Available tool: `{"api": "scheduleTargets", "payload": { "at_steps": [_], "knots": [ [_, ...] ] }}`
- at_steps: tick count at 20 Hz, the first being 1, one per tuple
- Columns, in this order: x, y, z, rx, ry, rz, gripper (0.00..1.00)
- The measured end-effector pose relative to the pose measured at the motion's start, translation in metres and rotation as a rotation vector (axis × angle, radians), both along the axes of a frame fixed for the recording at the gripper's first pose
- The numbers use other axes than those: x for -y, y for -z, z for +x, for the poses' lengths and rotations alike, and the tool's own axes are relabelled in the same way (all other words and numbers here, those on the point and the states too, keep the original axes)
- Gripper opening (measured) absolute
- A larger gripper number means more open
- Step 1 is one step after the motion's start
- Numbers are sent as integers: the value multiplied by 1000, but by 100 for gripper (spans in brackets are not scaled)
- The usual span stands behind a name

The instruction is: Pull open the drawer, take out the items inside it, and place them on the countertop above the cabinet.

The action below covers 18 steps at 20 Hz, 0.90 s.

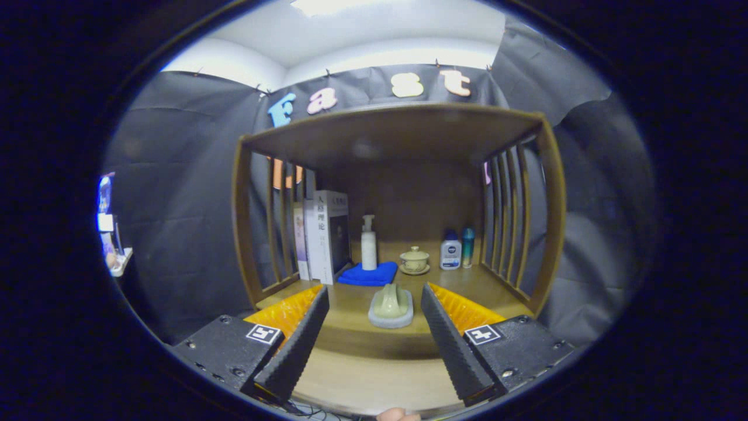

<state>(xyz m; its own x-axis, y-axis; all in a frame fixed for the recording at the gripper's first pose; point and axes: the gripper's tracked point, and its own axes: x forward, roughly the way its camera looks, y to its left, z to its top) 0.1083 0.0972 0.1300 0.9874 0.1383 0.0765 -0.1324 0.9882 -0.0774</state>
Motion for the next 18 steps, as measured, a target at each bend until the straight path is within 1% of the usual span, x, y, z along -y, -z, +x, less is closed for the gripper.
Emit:
{"api": "scheduleTargets", "payload": {
  "at_steps": [4, 6, 8, 10, 12, 15, 18],
  "knots": [
    [7, 49, -49, 5, 52, -28, 100],
    [14, 75, -60, 6, 89, -26, 99],
    [17, 107, -68, -29, 115, -7, 99],
    [17, 134, -72, -65, 128, 20, 99],
    [23, 155, -70, -89, 159, 41, 99],
    [31, 175, -66, -103, 204, 53, 99],
    [30, 193, -58, -149, 203, 70, 99]
  ]
}}
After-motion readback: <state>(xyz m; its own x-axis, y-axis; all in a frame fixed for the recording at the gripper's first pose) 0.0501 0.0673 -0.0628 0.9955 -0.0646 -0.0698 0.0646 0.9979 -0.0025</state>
